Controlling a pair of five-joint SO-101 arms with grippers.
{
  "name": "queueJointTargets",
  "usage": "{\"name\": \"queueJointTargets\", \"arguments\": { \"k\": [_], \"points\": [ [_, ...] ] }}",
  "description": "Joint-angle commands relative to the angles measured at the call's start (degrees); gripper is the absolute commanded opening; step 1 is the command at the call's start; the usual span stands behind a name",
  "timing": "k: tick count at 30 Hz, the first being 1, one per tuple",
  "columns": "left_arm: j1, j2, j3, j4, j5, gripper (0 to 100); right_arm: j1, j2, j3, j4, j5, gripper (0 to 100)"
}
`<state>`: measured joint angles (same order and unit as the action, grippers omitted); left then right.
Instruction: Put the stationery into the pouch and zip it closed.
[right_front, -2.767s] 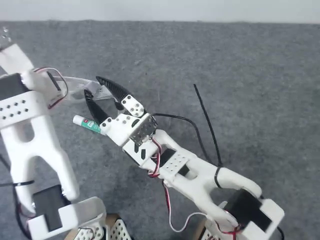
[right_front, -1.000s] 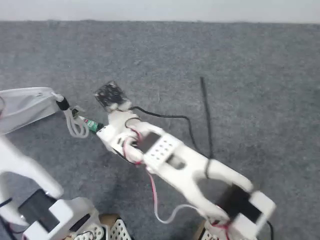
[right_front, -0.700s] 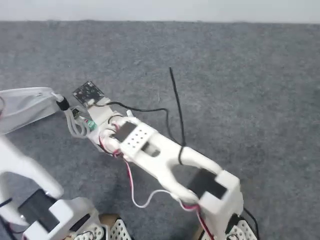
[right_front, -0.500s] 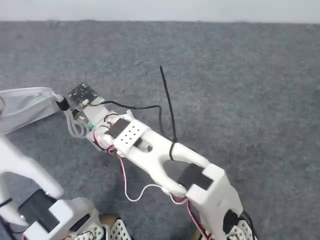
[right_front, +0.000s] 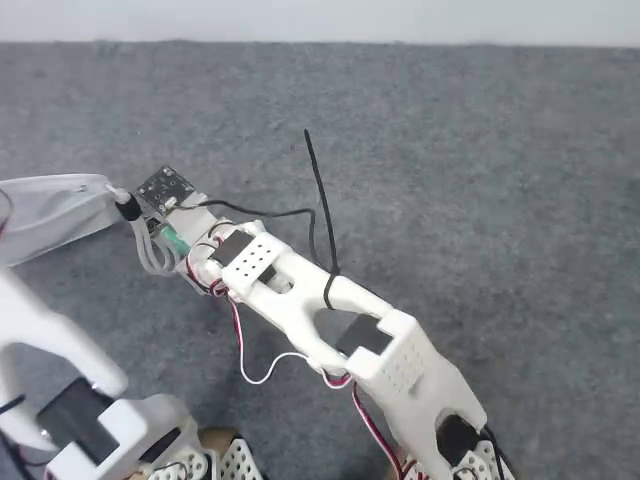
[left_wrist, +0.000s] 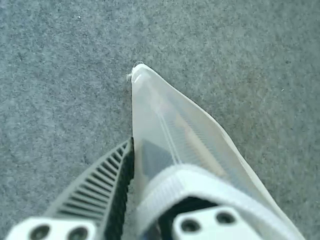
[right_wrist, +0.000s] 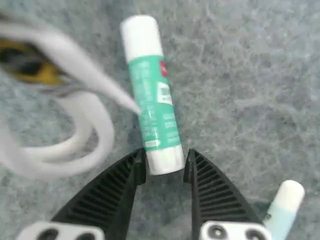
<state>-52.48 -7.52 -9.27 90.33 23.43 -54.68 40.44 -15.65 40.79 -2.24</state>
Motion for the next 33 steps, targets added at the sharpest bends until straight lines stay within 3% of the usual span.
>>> {"name": "queueJointTargets", "arguments": {
  "k": [1,8,12,13,22,33],
  "points": [
    [0.53,-0.70,-3.74,-0.62,0.97,1,1.45,0.40,-5.01,0.57,0.70,12.1],
    [0.53,-0.70,-3.65,-0.53,0.97,1,2.51,1.63,-6.15,0.57,0.70,10.9],
    [0.53,-0.62,-3.65,-0.53,0.88,1,2.51,1.54,-6.24,0.66,1.49,0.0],
    [0.53,-0.53,-3.65,-0.53,0.88,1,2.51,1.54,-6.24,1.54,2.55,1.3],
    [0.53,-0.35,-3.65,-0.70,0.88,1,3.56,-4.09,-6.33,15.60,3.87,3.1],
    [0.53,-0.35,-3.65,-0.79,0.88,1,10.24,-17.01,-6.33,33.71,3.87,3.1]
  ]
}}
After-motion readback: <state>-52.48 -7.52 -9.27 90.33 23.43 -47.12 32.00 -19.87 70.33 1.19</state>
